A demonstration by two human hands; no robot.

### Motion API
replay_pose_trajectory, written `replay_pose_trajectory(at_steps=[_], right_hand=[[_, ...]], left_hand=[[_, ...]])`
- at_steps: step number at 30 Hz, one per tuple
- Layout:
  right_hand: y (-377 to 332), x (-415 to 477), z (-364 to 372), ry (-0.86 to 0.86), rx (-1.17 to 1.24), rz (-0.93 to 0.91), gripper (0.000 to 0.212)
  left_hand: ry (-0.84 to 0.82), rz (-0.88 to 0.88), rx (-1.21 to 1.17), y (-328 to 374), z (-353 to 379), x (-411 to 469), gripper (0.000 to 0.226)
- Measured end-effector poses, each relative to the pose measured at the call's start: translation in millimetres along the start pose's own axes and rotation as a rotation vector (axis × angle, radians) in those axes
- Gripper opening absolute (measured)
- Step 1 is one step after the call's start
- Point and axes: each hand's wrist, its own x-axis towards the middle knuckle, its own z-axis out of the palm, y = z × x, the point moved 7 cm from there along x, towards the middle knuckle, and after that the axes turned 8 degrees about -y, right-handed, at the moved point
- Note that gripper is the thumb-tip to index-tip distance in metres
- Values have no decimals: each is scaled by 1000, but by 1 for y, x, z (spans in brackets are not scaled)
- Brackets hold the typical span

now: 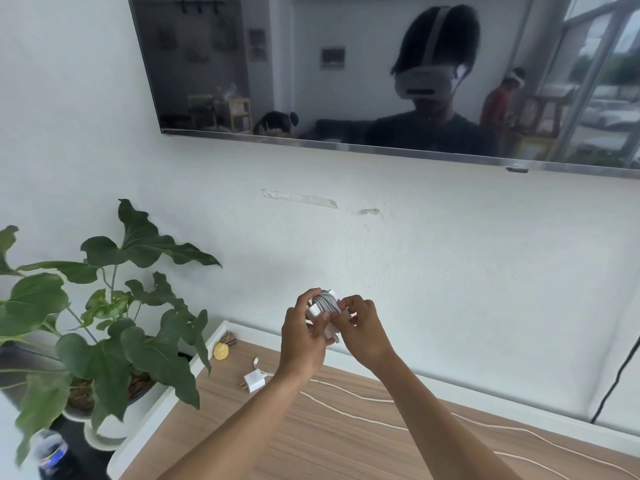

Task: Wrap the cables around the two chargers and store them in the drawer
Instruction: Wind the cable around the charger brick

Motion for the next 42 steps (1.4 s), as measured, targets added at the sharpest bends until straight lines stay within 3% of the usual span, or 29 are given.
replay_pose_trajectory(at_steps=[7,13,16,21,26,29,34,42], right_hand=[[11,-11,14,-53,-162,-86,65],[19,-11,17,12,-418,-119,60],[21,-10,18,2,-500,-150,59],[32,-11,25,-98,-628,-176,60],[53,-15,52,-292,-694,-179,66],[68,-18,71,-386,-671,-172,67],[96,-27,101,-492,-628,-132,69],[163,-64,152,-624,-625,27,73]], left_hand=[[8,-76,26,-14,-9,4,43],[-4,-186,-21,-28,-11,-3,46],[-96,-263,-38,-37,-14,-8,46],[-401,-349,394,-63,-42,-14,76],[-592,-205,687,-76,-60,-22,105],[-662,-142,758,-95,-57,-31,99],[-547,-95,749,-122,-62,-46,72],[-611,-219,833,-192,-69,-93,69]])
